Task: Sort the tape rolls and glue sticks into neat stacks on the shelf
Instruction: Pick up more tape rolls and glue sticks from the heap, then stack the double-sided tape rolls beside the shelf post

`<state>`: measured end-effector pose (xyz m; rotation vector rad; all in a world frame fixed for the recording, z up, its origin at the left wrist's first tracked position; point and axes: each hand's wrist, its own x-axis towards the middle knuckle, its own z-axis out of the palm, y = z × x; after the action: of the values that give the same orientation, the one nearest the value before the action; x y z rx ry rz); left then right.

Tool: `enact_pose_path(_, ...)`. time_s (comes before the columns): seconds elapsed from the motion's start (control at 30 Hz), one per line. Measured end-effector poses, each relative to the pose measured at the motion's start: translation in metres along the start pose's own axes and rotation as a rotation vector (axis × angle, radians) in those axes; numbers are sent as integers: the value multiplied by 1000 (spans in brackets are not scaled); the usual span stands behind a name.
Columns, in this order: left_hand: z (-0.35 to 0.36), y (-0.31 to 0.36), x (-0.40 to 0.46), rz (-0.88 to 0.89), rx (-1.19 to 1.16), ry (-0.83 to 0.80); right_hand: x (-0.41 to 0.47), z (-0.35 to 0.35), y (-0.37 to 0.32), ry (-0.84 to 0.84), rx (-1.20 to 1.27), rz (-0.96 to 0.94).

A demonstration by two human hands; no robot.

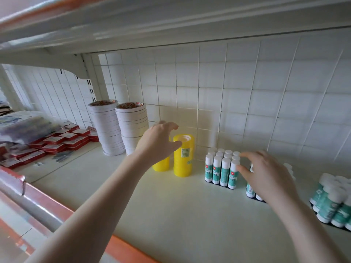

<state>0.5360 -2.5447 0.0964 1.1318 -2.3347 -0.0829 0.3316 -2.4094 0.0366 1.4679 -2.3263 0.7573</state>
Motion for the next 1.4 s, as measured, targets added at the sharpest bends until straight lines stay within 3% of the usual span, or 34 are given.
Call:
enact_pose_path(0.17,3,-5,-36,-47,26,90,-8,-7,8,14,-157,-15)
enact_pose_path(0.3,11,0,-61,-47,33,112,-42,-12,25,133,-115,-42)
enact_pose_path(0.5,30,28,-95,52,-33,60,-115,-33,49,260,-194,54)
enact_pose_path(0.7,56,76,-129,168,-121,-41,-193,-56,75,274,-309,196)
enact_pose_path(1.07,83,233,-178,333,-262,-154,-281,-152,192,371,-472,388)
enact_pose_path(1.4,126,458,-242,375,-331,-197,-359,-271,377,465,-534,369)
